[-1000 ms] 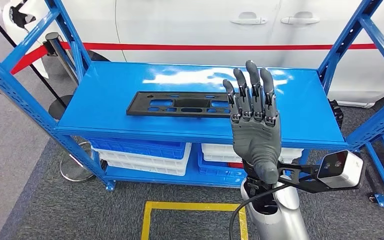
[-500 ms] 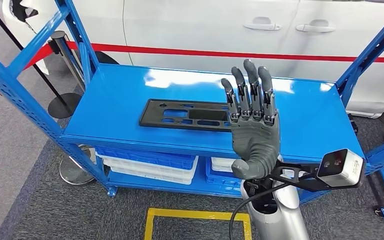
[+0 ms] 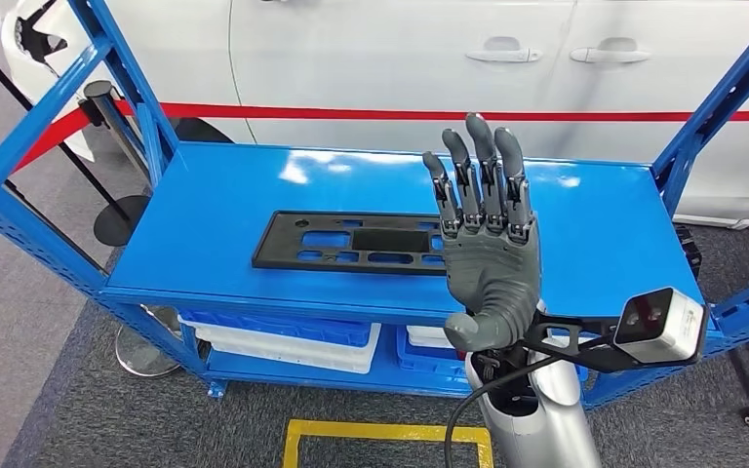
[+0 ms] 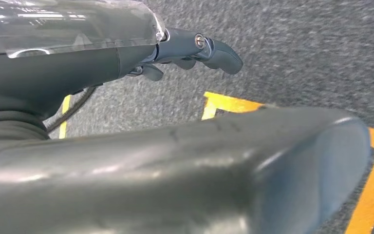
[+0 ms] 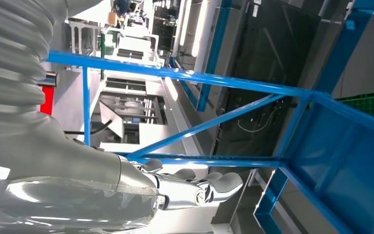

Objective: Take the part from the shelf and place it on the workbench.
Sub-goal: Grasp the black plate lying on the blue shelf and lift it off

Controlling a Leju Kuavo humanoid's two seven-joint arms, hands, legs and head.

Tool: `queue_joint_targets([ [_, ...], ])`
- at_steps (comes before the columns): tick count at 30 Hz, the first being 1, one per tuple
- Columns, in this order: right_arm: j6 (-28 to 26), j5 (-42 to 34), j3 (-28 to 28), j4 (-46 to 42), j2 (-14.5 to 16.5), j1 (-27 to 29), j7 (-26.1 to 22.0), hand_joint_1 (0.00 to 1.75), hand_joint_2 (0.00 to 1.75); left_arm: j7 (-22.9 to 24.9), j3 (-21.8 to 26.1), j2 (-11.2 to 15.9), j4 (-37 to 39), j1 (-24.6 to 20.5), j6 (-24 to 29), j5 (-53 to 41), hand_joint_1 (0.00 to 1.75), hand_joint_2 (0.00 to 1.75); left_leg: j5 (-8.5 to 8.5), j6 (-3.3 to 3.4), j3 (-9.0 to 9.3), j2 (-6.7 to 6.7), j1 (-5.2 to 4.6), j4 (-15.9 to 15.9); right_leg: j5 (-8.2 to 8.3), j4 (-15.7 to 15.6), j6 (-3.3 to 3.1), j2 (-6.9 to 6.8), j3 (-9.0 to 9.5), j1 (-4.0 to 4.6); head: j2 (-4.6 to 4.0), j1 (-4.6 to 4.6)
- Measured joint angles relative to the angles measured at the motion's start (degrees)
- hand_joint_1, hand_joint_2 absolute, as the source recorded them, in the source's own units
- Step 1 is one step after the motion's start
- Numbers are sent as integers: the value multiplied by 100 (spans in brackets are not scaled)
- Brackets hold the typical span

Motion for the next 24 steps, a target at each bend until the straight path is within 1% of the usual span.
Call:
queue_joint_targets([
  [1,1,0,1,0,0,-1,1,0,175,-1,0,4,1,1,0,1,0,0,223,3,160,6,0,-394,-49,6,29,5,50,2,0,1],
  [2,1,0,2,0,0,-4,1,0,175,-1,1,7,2,-1,1,1,0,0,359,23,301,7,-5,-737,-91,20,61,11,79,9,0,-2],
  [3,2,1,3,-2,-1,-8,3,0,175,-1,1,8,3,-5,1,3,0,0,409,54,384,6,-13,-946,-120,29,92,14,88,19,0,-2],
  [4,2,3,4,-4,-1,-12,4,0,175,-2,1,7,4,-8,1,5,0,0,374,91,412,1,-25,-1015,-136,30,120,17,80,30,0,-1],
  [6,-1,9,7,-13,-2,-22,8,0,175,-3,2,8,4,-8,2,10,0,0,346,171,418,-9,-30,-1049,-161,18,168,15,80,26,0,5],
  [7,-4,11,7,-17,-2,-32,9,0,175,-3,2,8,4,-4,2,10,0,0,334,210,438,-11,-25,-1067,-199,63,196,13,70,16,0,10],
  [8,-8,13,7,-21,-2,-49,12,0,175,-5,2,8,4,-6,2,10,0,0,322,249,463,-11,-19,-1086,-282,210,223,12,7,5,1,14],
  [9,-12,14,7,-24,-2,-64,15,0,175,-7,2,7,4,-11,2,8,0,0,306,285,492,-10,-11,-1101,-412,488,249,11,-134,-4,1,18],
  [10,-15,15,7,-25,-3,-75,20,0,175,-8,2,7,4,-18,2,6,0,0,282,311,513,-9,-15,-1105,-568,878,267,9,-350,-10,1,23],
  [11,-16,15,7,-24,-5,-81,25,0,175,-8,2,7,4,-22,2,2,0,0,259,327,533,-9,-20,-1105,-708,1299,280,9,-607,-11,1,25],
  [12,-17,15,7,-21,-10,-80,29,0,175,-6,2,7,4,-22,2,-2,0,0,233,334,558,-10,-26,-1104,-765,1628,286,9,-837,-12,0,25],
  [13,-18,15,7,-20,-15,-79,33,0,175,-4,2,7,4,-19,2,-6,0,0,205,334,594,-14,-32,-1104,-700,1761,282,9,-977,-12,0,25],
  [14,-18,15,7,-18,-20,-80,36,0,175,-3,2,7,4,-16,2,-9,0,0,172,331,644,-20,-38,-1104,-507,1655,266,9,-997,-9,0,25],
  [15,-18,15,7,-17,-23,-82,38,0,175,-3,2,7,4,-15,2,-12,0,0,138,325,704,-27,-43,-1103,-229,1344,237,9,-909,-4,0,26],
  [16,-18,15,7,-17,-25,-85,39,0,175,-2,2,1,5,-13,4,-17,0,0,103,316,752,-34,-45,-1106,42,934,194,12,-764,12,1,26],
  [17,-23,15,7,-16,-27,-89,40,0,175,4,2,-9,8,-17,8,-23,0,0,72,301,789,-39,-53,-1104,236,577,154,12,-632,34,1,17],
  [18,-28,15,8,-16,-29,-95,44,0,175,11,2,-19,11,-21,13,-29,0,0,53,280,801,-42,-55,-1104,325,320,121,11,-537,58,1,14],
  [19,-39,14,10,-16,-32,-100,47,0,175,19,2,-28,14,-23,17,-33,0,0,40,254,797,-42,-54,-1109,334,193,97,14,-499,80,1,8],
  [20,-53,10,13,-17,-34,-105,50,0,175,26,2,-32,15,-26,19,-35,0,0,37,221,802,-38,-54,-1123,307,155,84,17,-490,92,0,5],
  [22,-71,-1,23,-18,-37,-111,54,0,175,26,2,-32,15,-25,24,-33,0,0,4,153,830,-23,-61,-1139,291,71,51,23,-436,61,0,10],
  [23,-75,-7,28,-18,-37,-120,54,0,175,20,2,-32,15,-27,31,-33,0,0,-62,126,815,-15,-66,-1058,289,26,28,17,-388,39,0,10],
  [24,-80,-10,34,-17,-37,-128,56,0,175,10,2,-31,15,-29,39,-33,0,0,-175,103,740,-9,-71,-861,285,-16,5,6,-338,19,1,7],
])
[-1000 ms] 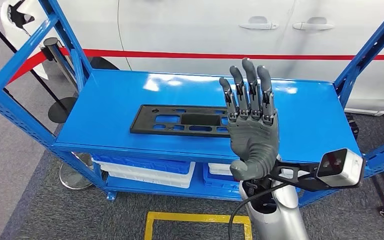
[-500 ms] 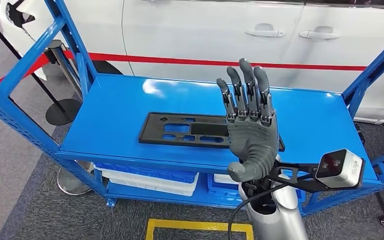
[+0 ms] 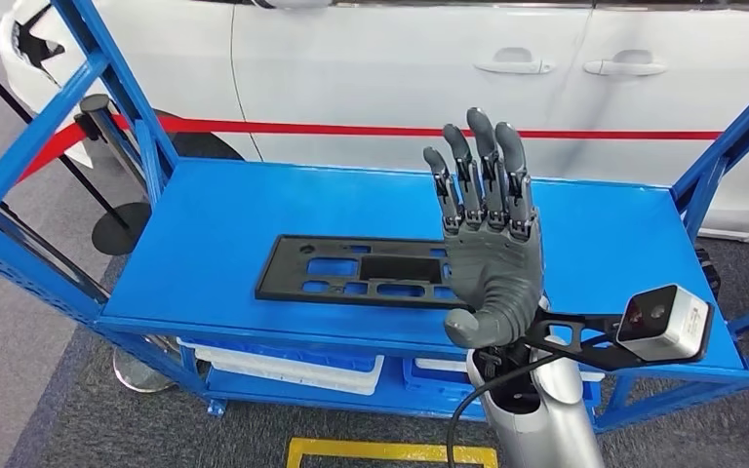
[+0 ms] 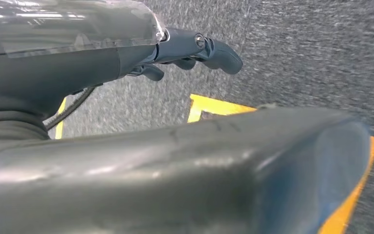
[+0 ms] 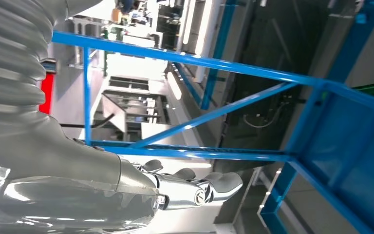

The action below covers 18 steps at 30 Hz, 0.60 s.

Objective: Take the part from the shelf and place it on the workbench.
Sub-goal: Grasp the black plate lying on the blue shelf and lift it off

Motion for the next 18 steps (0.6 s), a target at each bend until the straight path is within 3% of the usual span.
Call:
queue_joint_targets([
  [3,-41,4,17,16,-3,-15,21,0,175,-26,0,1,0,10,14,2,0,0,-433,-55,-562,5,26,1074,-46,-17,-50,-25,73,7,0,0],
  [4,-75,27,23,28,-6,-15,35,0,175,-31,0,1,0,17,17,4,0,0,-446,-69,-706,6,35,1285,-64,-13,-53,-22,89,10,-1,0],
  [5,-120,68,32,42,-11,-15,49,0,175,-38,1,1,0,23,22,8,0,0,-333,-76,-743,6,42,1268,-84,-6,-51,-14,109,10,-1,-1],
  [7,-249,228,58,62,-22,-16,67,0,175,-56,2,3,0,25,30,16,0,0,142,-67,-510,11,53,614,-140,17,-31,0,169,8,-1,-1],
  [9,-422,498,95,80,-34,-18,62,0,175,-75,2,5,0,19,32,25,0,0,425,-27,-216,12,38,-59,-193,48,11,6,199,25,0,1],
  [10,-531,683,118,93,-42,-16,54,0,175,-87,2,5,0,16,30,29,0,0,451,-3,-151,9,27,-216,-207,58,36,6,195,33,0,3],
  [14,-935,1420,248,161,-91,-20,33,0,175,-121,3,8,0,29,2,42,0,0,447,114,-119,-1,42,-314,-279,134,139,5,155,27,0,8],
  [16,-1101,1751,333,215,-128,-40,78,0,175,-121,3,8,0,19,-23,39,0,0,462,168,-95,6,63,-357,-542,593,190,5,-66,11,-1,16],
  [18,-1225,2029,423,311,-172,-59,159,0,175,-110,2,8,0,8,-36,29,0,0,454,189,-92,7,61,-359,-858,1360,228,4,-473,-5,-1,21],
])
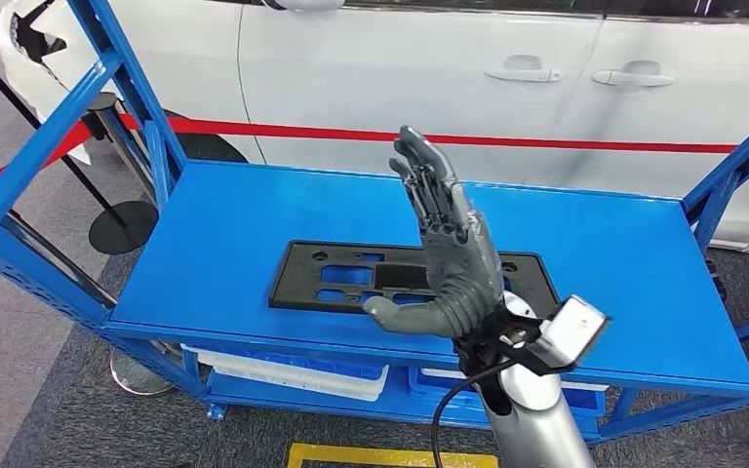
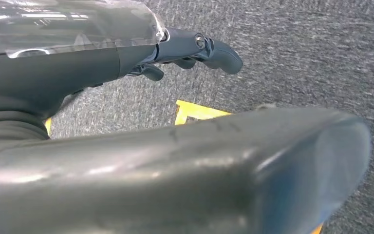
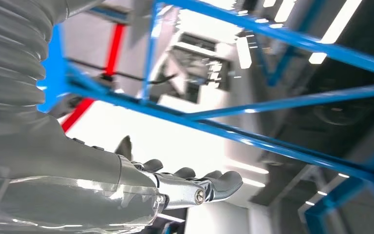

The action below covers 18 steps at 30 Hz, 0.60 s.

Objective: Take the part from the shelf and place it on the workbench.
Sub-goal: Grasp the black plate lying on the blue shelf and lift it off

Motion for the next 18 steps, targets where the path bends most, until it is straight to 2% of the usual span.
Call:
queue_joint_targets([
  [1,-57,131,51,64,-25,-12,52,0,175,12,0,0,0,-1,-2,-4,0,0,-6,3,4,-1,0,2,-49,270,14,-1,-161,-13,1,1],
  [2,-119,281,107,140,-49,-39,105,0,175,25,1,0,0,-1,0,-8,0,0,-14,0,11,-3,0,6,18,332,22,-2,-225,-28,1,1],
  [3,-183,465,174,233,-69,-87,159,0,175,37,1,0,0,-1,2,-9,0,0,-24,-10,25,-6,2,11,195,162,24,-3,-173,-43,1,1],
  [5,-311,844,331,451,-95,-233,245,0,175,48,1,-2,0,-4,3,-7,0,0,-56,-49,55,-12,1,29,623,-607,14,-2,167,-67,1,2],
  [6,-363,1006,420,580,-101,-324,279,0,175,49,0,-3,0,-9,3,-6,0,0,-73,-76,57,-14,-7,46,751,-941,1,2,314,-63,1,0],
  [7,-411,1135,512,722,-106,-414,308,0,175,49,0,-4,0,-13,3,-5,0,0,-83,-107,54,-13,-16,56,802,-1141,-16,9,396,-53,1,-2],
  [10,-541,1446,798,1171,-123,-664,381,0,175,47,1,-4,0,-21,3,-5,0,0,-91,-210,42,-9,-13,48,805,-1238,-103,25,410,-28,1,-6],
  [12,-632,1620,978,1434,-127,-835,405,0,175,48,1,-4,0,-27,-1,-8,0,0,-220,-271,-34,-4,2,232,823,-1268,-181,16,426,-40,1,-8],
  [13,-685,1710,1070,1576,-128,-922,417,0,175,49,1,-4,0,-31,-2,-9,0,0,-373,-292,-156,-1,7,502,826,-1280,-214,8,435,-44,0,-10],
  [15,-789,1859,1235,1869,-135,-1068,435,0,175,51,1,-4,0,-34,-4,-11,0,0,-730,-318,-530,1,8,1292,817,-1276,-253,-3,438,-24,0,-11],
  [16,-824,1902,1307,2003,-140,-1115,440,0,175,54,0,-4,0,-32,-5,-13,0,0,-828,-322,-696,1,8,1617,813,-1271,-262,-5,440,-11,0,-10],
  [17,-847,1923,1363,2110,-145,-1145,440,0,175,58,1,-4,0,-30,-6,-14,0,0,-814,-316,-776,1,7,1747,807,-1265,-270,-4,443,1,0,-10],
  [18,-862,1936,1406,2195,-148,-1170,440,0,175,62,1,-4,0,-29,-6,-15,0,0,-685,-301,-741,1,7,1639,800,-1260,-274,-1,450,13,0,-11],
])
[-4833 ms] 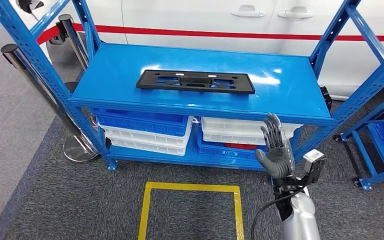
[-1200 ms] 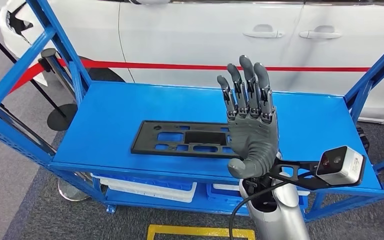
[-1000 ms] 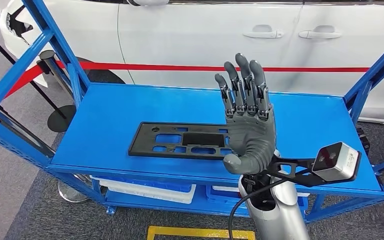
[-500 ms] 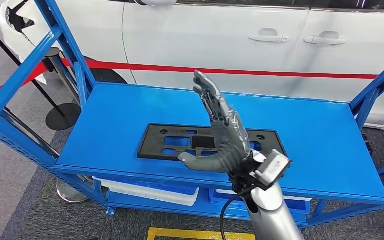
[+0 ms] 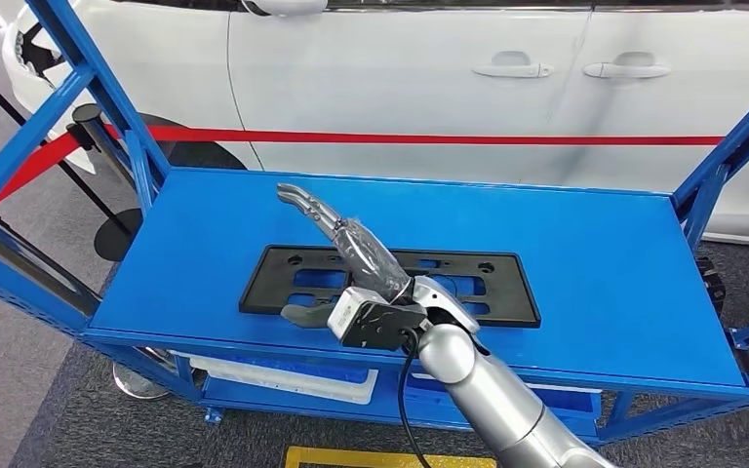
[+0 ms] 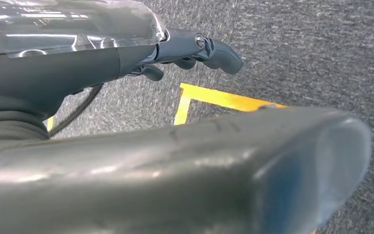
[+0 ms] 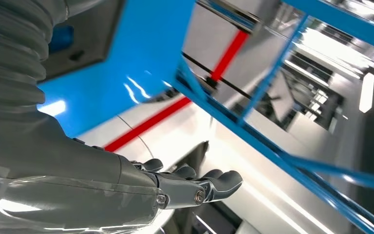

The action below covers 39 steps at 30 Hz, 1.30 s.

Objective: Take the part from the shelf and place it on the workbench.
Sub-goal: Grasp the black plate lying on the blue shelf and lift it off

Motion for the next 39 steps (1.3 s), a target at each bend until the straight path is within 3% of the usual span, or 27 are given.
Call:
queue_joint_targets([
  [2,-13,11,68,115,-2,-66,-1,0,175,3,1,5,0,-4,0,-1,0,0,423,59,338,1,-8,-765,-18,8,5,12,23,15,0,1],
  [4,-22,14,125,206,-4,-142,-2,0,175,3,-1,18,0,-16,0,-2,0,0,651,120,635,0,-37,-1413,-31,21,42,23,21,35,1,2],
  [6,-26,23,168,284,-9,-184,1,0,175,3,0,26,0,-21,0,-3,0,0,656,156,690,-7,-68,-1548,-27,19,93,25,7,38,1,3],
  [9,-23,110,253,391,-32,-273,53,0,175,-2,1,27,0,-19,-9,-11,0,0,703,230,713,-5,-30,-1620,-110,113,189,25,-30,33,1,9],
  [11,-24,186,355,537,-76,-386,98,0,175,-10,1,28,0,-35,-25,-25,0,0,724,269,727,5,-12,-1653,-400,625,244,23,-269,11,1,19],
  [13,-25,256,501,805,-152,-505,140,0,175,-16,0,29,0,-46,-52,-45,0,0,723,286,725,7,-12,-1652,-692,1353,276,20,-638,-9,1,25],
  [14,-23,286,579,967,-197,-558,162,0,175,-16,-1,29,0,-47,-67,-56,0,0,722,286,726,5,-12,-1650,-712,1545,284,18,-747,-19,1,26],
  [15,-21,305,652,1128,-240,-611,175,0,175,-17,-2,29,0,-46,-81,-67,0,0,719,283,728,0,-11,-1644,-629,1542,287,15,-764,-29,0,26],
  [16,-18,318,716,1280,-275,-668,184,0,175,-17,-3,29,0,-46,-90,-75,0,0,713,276,731,-6,-11,-1635,-447,1301,282,12,-664,-37,0,26],
  [17,-16,324,775,1424,-301,-728,186,0,175,-17,-5,28,0,-47,-96,-84,0,0,703,264,733,-11,-10,-1623,-229,932,271,8,-497,-43,0,27],
  [19,-14,314,890,1691,-333,-867,179,0,175,-16,-10,28,0,-51,-100,-91,0,0,673,217,724,-13,-31,-1590,35,249,236,2,-190,-26,1,24],
  [21,-12,281,1009,1940,-355,-965,156,0,175,-15,-12,29,0,-54,-99,-90,0,0,660,161,716,-11,-45,-1583,49,40,192,6,-107,1,1,19],
  [24,-27,234,1171,2211,-369,-1053,128,0,175,-13,-13,34,0,-53,-98,-88,0,0,581,68,693,-5,-22,-1502,79,-5,85,7,-88,-9,1,19],
  [26,-72,272,1293,2348,-362,-1140,146,0,175,-12,-16,37,0,-52,-98,-88,0,0,282,19,468,0,-13,-993,87,-31,26,-1,-70,-24,1,14],
  [28,-107,340,1428,2505,-351,-1208,189,0,175,-4,-19,36,1,-48,-100,-89,0,0,-61,-8,90,0,-10,-202,77,-26,-2,-5,-69,-9,1,13],
  [29,-111,366,1492,2592,-339,-1228,215,0,175,4,-20,35,1,-45,-105,-89,0,0,-121,-11,-41,0,-10,54,73,-18,-9,-7,-69,1,1,13],
  [30,-111,380,1548,2683,-320,-1251,234,0,175,16,-20,35,1,-43,-119,-85,0,0,-69,-5,-69,0,-10,93,70,-7,-13,-5,-68,9,1,13],
  [31,-110,386,1597,2774,-292,-1281,249,0,175,29,-20,36,1,-43,-141,-75,0,0,68,8,0,0,-12,-68,69,4,-14,-1,-68,15,0,14],
  [33,-108,359,1681,2965,-211,-1385,257,0,175,59,-19,43,0,-59,-199,-45,0,0,459,72,370,-1,-22,-857,65,28,-8,16,-70,28,0,15],
  [35,-113,284,1748,3143,-127,-1499,246,0,175,83,-19,55,0,-77,-227,-23,0,0,675,131,636,-7,-48,-1444,69,45,23,30,-91,47,-1,18],
  [39,-132,153,1829,3385,-48,-1587,220,0,175,98,-19,57,1,-77,-205,-19,0,0,743,211,663,-13,-39,-1593,49,69,144,25,-125,47,1,22],
])
